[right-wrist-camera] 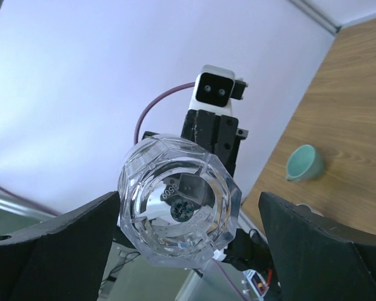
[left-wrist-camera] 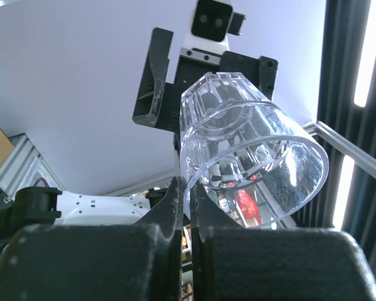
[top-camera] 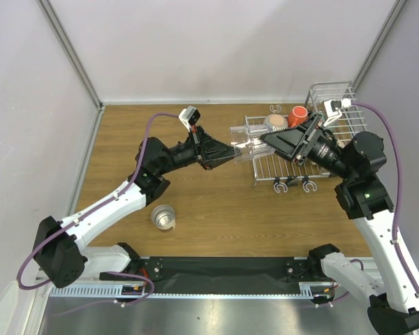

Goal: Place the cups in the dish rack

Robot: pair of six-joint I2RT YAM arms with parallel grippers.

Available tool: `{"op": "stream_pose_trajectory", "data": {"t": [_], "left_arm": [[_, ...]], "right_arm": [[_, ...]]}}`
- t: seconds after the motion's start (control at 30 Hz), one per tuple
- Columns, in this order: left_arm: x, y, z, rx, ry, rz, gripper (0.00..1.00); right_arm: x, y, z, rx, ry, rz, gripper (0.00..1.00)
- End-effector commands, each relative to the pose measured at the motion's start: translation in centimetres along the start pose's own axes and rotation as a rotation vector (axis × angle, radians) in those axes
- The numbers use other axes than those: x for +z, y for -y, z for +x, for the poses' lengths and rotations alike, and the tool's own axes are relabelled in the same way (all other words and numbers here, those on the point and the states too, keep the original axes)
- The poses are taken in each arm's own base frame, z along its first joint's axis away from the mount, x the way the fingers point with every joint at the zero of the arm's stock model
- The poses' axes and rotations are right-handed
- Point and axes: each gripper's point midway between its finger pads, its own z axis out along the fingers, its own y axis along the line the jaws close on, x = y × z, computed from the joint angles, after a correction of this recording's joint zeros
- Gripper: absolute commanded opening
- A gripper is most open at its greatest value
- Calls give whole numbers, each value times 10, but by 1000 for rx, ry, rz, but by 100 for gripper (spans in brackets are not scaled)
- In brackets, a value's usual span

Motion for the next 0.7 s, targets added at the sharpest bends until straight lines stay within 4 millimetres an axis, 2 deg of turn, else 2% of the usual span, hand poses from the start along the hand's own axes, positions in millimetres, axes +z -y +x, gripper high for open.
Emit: {"op": "stream_pose_trajectory", "data": {"t": [0.0, 0.13, 0.2, 0.23, 0.4, 0.5, 0.53, 0.57, 0.6, 0.67], "left_arm": [[-4, 40, 7, 28, -19, 156, 0], [-3, 37, 9, 19, -29, 150, 0], [-3, 33, 9, 13, -31, 141, 0], [-3, 32, 9, 9, -30, 139, 0], [1, 29, 9, 3, -34, 139, 0], [4, 28, 10, 1, -46, 140, 0], [3, 28, 10, -4, -51, 137, 2], [4, 28, 11, -6, -53, 135, 26], [2, 24, 8, -6, -43, 121, 42], [-4, 12, 7, 18, -21, 37, 69]], "right_arm": [[2, -17, 0, 22, -18, -94, 100], [5, -15, 1, 44, -32, -95, 97], [6, -20, -2, 46, -23, -121, 94], [7, -21, -2, 46, -22, -128, 89], [12, -20, -4, 63, -32, -136, 76], [16, -19, -5, 78, -38, -136, 49], [17, -21, -6, 73, -40, -146, 26], [17, -20, -5, 76, -47, -146, 14], [20, -17, -7, 58, -48, -136, 2], [23, -5, -9, 53, -42, -76, 0]]}}
